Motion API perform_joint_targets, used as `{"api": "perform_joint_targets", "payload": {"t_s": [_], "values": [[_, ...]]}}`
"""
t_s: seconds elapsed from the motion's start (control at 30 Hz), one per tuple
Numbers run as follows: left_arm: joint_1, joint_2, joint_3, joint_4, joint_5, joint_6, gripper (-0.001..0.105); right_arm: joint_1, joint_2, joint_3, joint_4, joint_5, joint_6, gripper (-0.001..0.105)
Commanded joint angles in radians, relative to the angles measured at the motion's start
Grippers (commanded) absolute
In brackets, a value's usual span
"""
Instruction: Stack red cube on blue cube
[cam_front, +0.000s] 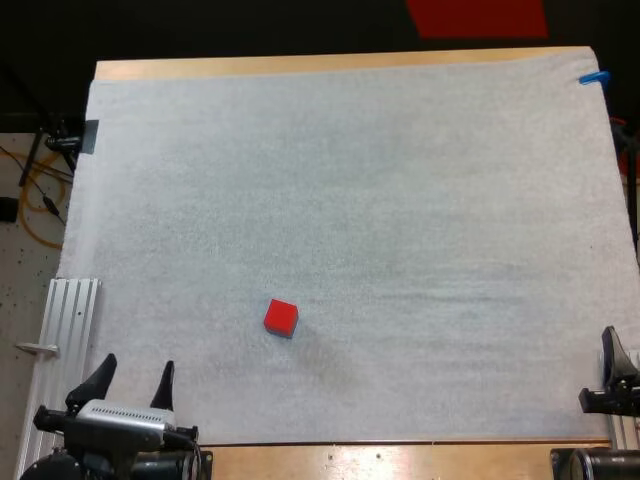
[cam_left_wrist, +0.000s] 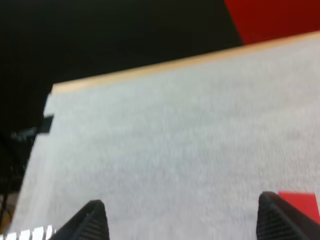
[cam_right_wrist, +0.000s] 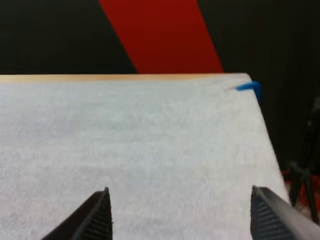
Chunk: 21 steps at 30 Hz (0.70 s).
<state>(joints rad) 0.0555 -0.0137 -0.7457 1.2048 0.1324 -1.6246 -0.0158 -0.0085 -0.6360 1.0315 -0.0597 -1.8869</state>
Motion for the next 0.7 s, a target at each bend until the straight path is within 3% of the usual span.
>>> {"api": "perform_joint_targets", "payload": {"t_s": [0.0, 0.3, 0.67], "values": [[0.001, -0.14, -0.005, 0.019, -0.01, -0.012, 0.062, 0.001, -0.049, 0.009, 0.016, -0.005, 0.011, 0.058], [0.001, -0.14, 0.026, -0.064, -0.04, -0.007, 0.062, 0.001, -0.043, 0.068, -0.032, -0.031, 0.007, 0.058], [0.001, -0.138, 0.175, -0.184, -0.04, -0.009, 0.062, 0.001, -0.043, 0.128, -0.077, -0.035, 0.007, 0.058]]}}
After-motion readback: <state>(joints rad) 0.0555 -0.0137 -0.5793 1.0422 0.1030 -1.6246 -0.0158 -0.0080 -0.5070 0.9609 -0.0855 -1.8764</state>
